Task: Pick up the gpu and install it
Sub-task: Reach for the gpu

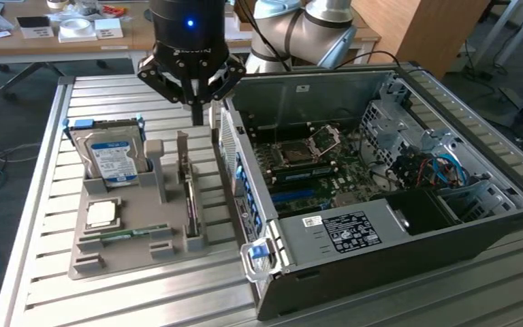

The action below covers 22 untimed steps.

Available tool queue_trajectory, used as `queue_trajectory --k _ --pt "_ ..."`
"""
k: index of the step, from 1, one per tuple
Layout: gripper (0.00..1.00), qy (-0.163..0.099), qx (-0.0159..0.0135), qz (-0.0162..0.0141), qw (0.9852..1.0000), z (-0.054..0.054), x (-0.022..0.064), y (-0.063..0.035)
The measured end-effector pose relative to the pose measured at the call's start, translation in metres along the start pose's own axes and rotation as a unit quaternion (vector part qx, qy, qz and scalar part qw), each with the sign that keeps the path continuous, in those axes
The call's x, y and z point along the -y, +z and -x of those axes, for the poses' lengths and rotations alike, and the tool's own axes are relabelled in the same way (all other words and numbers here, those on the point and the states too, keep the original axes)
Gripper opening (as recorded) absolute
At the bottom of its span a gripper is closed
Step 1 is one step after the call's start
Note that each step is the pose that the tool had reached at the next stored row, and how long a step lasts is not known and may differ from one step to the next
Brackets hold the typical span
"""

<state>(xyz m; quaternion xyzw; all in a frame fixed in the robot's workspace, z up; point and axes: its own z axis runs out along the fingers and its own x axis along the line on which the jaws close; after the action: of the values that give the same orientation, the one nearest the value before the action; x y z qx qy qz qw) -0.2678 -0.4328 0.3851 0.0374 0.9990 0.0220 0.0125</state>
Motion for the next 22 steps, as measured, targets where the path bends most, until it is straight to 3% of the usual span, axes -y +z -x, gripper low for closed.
queue_trajectory --k 22 --pt "0.11 -0.01 -0.0009 -0.0001 1.0 -0.011 0.0223 0.0044"
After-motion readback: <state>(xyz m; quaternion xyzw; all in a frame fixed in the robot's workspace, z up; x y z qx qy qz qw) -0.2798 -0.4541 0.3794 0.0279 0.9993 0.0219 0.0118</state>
